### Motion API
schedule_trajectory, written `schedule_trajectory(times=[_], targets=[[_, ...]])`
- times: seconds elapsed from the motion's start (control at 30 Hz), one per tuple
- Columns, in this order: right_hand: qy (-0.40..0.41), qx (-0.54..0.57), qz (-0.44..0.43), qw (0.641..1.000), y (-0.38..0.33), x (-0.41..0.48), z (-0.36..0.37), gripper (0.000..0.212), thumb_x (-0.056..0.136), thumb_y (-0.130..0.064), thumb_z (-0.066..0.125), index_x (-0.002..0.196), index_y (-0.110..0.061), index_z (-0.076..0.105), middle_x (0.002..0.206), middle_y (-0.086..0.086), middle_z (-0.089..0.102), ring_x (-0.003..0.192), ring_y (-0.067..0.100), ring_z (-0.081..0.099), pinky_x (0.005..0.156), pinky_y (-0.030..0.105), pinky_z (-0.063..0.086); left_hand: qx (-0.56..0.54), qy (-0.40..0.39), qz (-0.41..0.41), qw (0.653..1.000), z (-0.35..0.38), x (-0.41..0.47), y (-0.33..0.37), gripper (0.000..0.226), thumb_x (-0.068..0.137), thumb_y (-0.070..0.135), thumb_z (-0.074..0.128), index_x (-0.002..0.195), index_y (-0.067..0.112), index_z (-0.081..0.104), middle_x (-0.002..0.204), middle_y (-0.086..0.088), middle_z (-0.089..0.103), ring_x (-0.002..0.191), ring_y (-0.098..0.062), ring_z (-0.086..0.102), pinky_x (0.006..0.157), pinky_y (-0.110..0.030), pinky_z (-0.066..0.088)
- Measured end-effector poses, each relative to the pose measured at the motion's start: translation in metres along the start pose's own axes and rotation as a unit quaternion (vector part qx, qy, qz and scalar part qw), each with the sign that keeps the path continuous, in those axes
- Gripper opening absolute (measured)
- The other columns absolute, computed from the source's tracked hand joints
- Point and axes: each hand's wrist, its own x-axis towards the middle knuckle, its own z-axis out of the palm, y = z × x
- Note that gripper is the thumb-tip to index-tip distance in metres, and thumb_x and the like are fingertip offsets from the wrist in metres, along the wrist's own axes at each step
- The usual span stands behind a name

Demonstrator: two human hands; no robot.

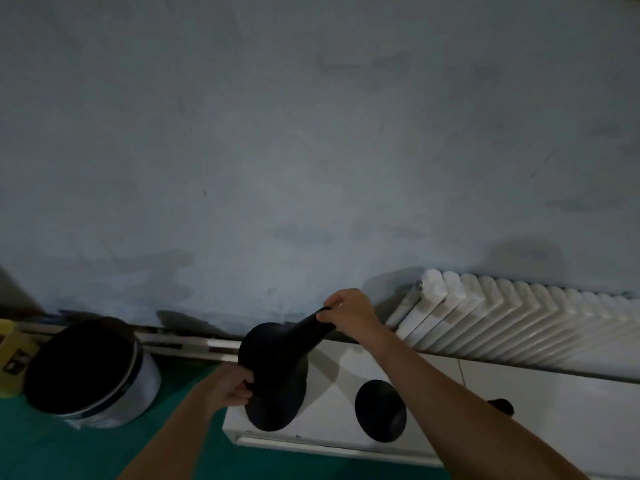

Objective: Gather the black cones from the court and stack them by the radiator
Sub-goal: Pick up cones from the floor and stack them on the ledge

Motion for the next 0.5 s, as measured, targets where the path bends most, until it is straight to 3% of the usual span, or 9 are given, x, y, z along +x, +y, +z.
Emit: schedule_trajectory(times=[0.07, 0.13, 0.17, 0.23, 0.3, 0.4, 0.5], targets=[[0.002, 0.009, 0.009, 1.0, -0.003, 0.006, 0.014, 0.027, 0.077, -0.017, 0.077, 0.101, -0.005, 0.072, 0.106, 0.007, 0.069, 0.095, 0.018, 0.066, 0.074, 0.019, 0.049, -0.013, -0.003, -0.015, 1.0, -0.004, 0.012, 0.0, 0.036, 0.087, -0.003, 0.052, 0.122, -0.009, 0.052, 0.079, -0.019, 0.057, 0.063, -0.025, 0.055, 0.054, -0.029, 0.048], [0.003, 0.009, 0.009, 1.0, -0.005, 0.01, 0.027, 0.022, 0.075, -0.016, 0.078, 0.093, -0.004, 0.074, 0.099, 0.008, 0.071, 0.088, 0.016, 0.066, 0.064, 0.008, 0.044, -0.028, 0.016, -0.039, 0.999, -0.003, 0.02, -0.001, 0.01, 0.088, -0.007, 0.046, 0.091, -0.01, 0.055, 0.063, -0.015, 0.052, 0.048, -0.02, 0.052, 0.046, -0.025, 0.045], [-0.002, 0.009, 0.008, 1.0, -0.006, 0.012, 0.034, 0.02, 0.075, -0.015, 0.078, 0.091, -0.004, 0.074, 0.097, 0.008, 0.072, 0.084, 0.014, 0.066, 0.058, 0.003, 0.04, -0.049, 0.039, -0.051, 0.997, -0.003, 0.027, -0.003, 0.019, 0.089, -0.011, 0.04, 0.072, -0.004, 0.048, 0.05, -0.011, 0.044, 0.036, -0.017, 0.044, 0.04, -0.021, 0.04], [-0.023, -0.003, 0.008, 1.0, -0.006, 0.014, 0.048, 0.018, 0.076, -0.011, 0.076, 0.092, -0.003, 0.075, 0.095, 0.008, 0.072, 0.081, 0.012, 0.064, 0.053, 0.0, 0.037, -0.071, 0.045, -0.059, 0.995, -0.004, 0.04, -0.004, 0.034, 0.086, -0.018, 0.032, 0.063, 0.006, 0.035, 0.045, -0.004, 0.03, 0.034, -0.014, 0.032, 0.035, -0.016, 0.03], [-0.051, -0.032, 0.01, 0.998, -0.001, 0.016, 0.067, 0.021, 0.076, -0.008, 0.074, 0.097, -0.006, 0.075, 0.102, 0.008, 0.071, 0.09, 0.016, 0.066, 0.062, 0.007, 0.041, -0.079, 0.035, -0.063, 0.994, -0.003, 0.043, -0.005, 0.03, 0.084, -0.02, 0.033, 0.073, 0.006, 0.042, 0.062, -0.012, 0.04, 0.057, -0.02, 0.044, 0.044, -0.024, 0.038], [-0.092, -0.061, 0.019, 0.994, 0.011, 0.016, 0.093, 0.026, 0.078, -0.003, 0.071, 0.102, -0.013, 0.072, 0.112, 0.005, 0.066, 0.095, 0.015, 0.063, 0.076, 0.014, 0.044, -0.115, -0.013, -0.045, 0.992, 0.004, 0.042, -0.002, 0.04, 0.082, -0.021, 0.04, 0.107, 0.008, 0.054, 0.106, -0.022, 0.052, 0.095, -0.035, 0.053, 0.076, -0.036, 0.048], [-0.119, -0.06, 0.031, 0.991, 0.019, 0.018, 0.105, 0.03, 0.078, -0.003, 0.071, 0.105, -0.016, 0.07, 0.112, 0.003, 0.066, 0.091, 0.012, 0.061, 0.072, 0.015, 0.048, -0.103, -0.033, -0.036, 0.994, 0.007, 0.038, 0.005, 0.039, 0.086, -0.015, 0.041, 0.117, 0.006, 0.052, 0.101, -0.018, 0.054, 0.098, -0.031, 0.055, 0.086, -0.036, 0.047]])
